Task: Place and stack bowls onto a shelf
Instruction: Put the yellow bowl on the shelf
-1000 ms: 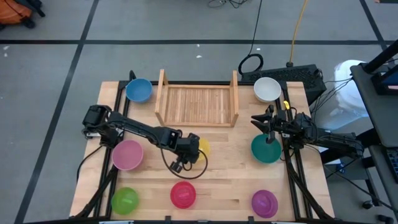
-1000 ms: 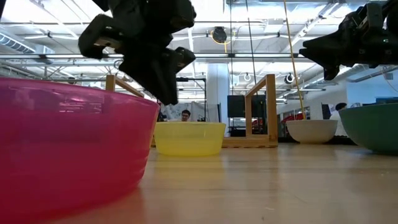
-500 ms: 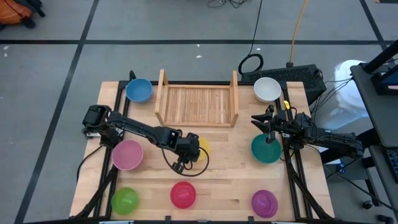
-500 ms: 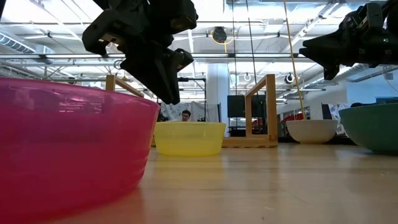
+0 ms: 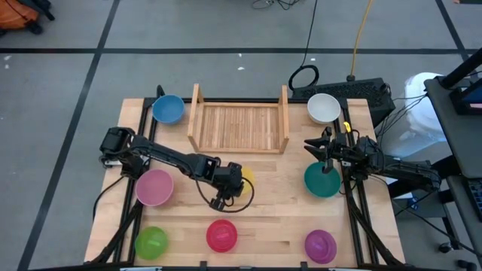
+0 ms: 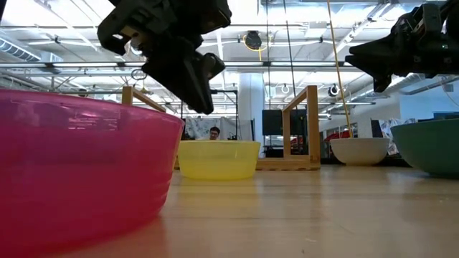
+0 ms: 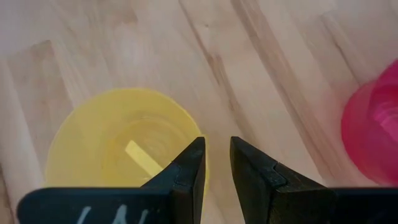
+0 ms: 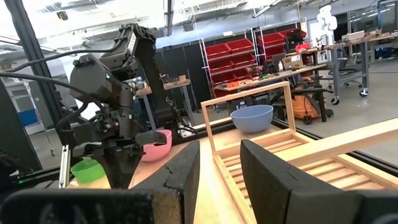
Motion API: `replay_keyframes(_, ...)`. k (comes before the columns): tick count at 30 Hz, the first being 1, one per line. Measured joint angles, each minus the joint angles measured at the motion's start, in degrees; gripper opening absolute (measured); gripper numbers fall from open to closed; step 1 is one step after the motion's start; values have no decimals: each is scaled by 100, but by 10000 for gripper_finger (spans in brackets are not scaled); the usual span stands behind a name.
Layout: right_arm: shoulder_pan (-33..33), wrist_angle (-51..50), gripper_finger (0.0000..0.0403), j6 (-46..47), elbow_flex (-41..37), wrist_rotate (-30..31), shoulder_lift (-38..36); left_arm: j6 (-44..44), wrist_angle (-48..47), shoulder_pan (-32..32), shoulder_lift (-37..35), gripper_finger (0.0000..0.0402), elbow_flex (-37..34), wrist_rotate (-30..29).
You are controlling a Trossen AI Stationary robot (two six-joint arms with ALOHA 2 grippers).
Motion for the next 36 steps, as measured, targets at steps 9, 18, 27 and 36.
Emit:
replay_keyframes(9,2,18,110,-2,0,2,-2,-142,64,-4,413,81,-9,-20)
replay_keyframes(18,0,138,110,-2,0,2,9,-220,152,-7,440,81,-7,-22)
replay_keyframes(27,2,149,110,-2,0,0,9,-403,-87,-7,440,81,-6,-136)
replay_keyframes(36,2,150,110,-2,0,0,9,-818,5,-7,704,81,-101,-119)
